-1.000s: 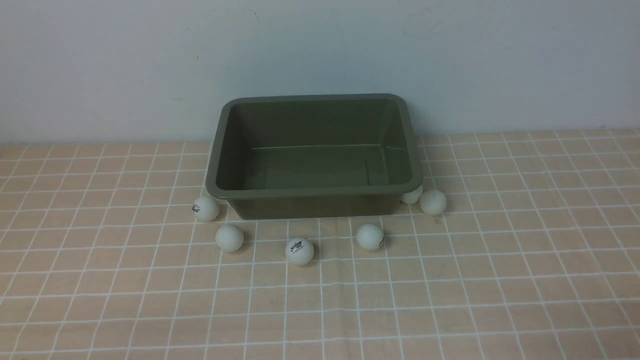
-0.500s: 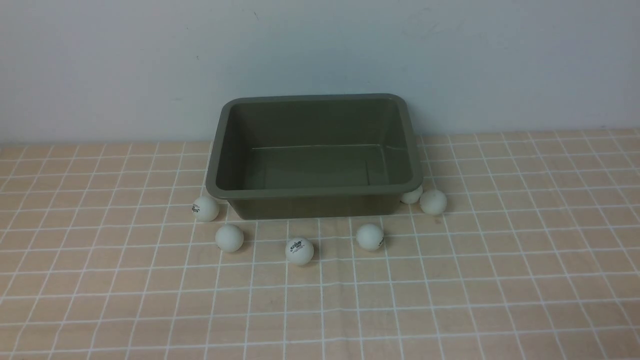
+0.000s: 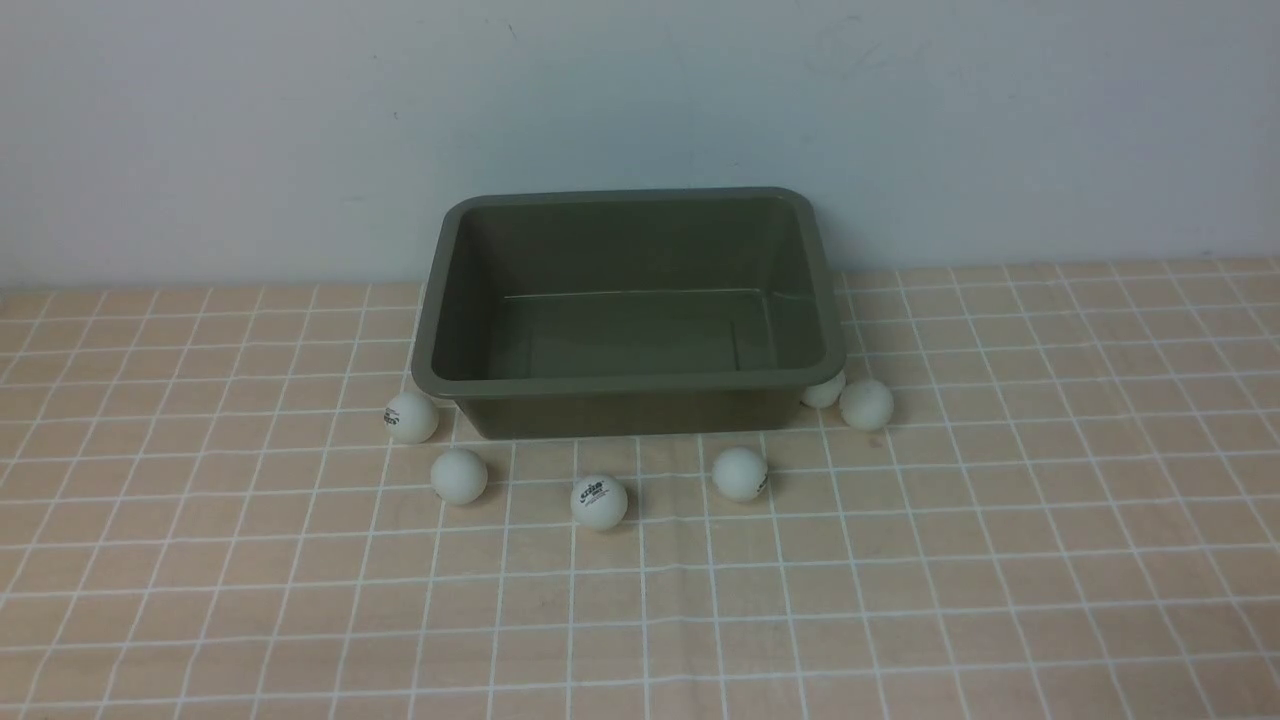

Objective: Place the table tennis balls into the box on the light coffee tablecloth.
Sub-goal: 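Reach for and grasp a ping pong ball on the table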

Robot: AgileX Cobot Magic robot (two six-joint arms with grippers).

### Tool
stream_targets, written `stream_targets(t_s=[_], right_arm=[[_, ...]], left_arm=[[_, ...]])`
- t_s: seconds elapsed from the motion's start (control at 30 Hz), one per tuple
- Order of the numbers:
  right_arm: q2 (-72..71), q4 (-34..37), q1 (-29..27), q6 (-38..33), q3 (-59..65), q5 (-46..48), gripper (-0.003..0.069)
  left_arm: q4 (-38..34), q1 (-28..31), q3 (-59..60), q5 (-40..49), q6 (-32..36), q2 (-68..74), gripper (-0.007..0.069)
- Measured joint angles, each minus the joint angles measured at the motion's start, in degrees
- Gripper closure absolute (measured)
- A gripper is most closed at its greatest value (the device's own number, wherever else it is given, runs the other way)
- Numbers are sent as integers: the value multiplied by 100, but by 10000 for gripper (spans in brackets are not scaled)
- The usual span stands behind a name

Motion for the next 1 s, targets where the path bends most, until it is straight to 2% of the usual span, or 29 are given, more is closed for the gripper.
stream_targets(t_s=[0.43, 0.57, 0.7, 0.8, 1.0], right_arm=[[0, 2, 0, 0, 13, -151, 419], [0, 228, 0, 6, -8, -269, 419], [0, 390, 0, 17, -733, -163, 419], [40, 534, 0, 17, -1566, 157, 419], [411, 579, 0, 4, -2929, 1813, 419]], left_arm=[[0, 0, 0, 0, 0, 0, 379], [0, 0, 0, 0, 0, 0, 379], [0, 0, 0, 0, 0, 0, 379], [0, 0, 0, 0, 0, 0, 379], [0, 0, 0, 0, 0, 0, 379]])
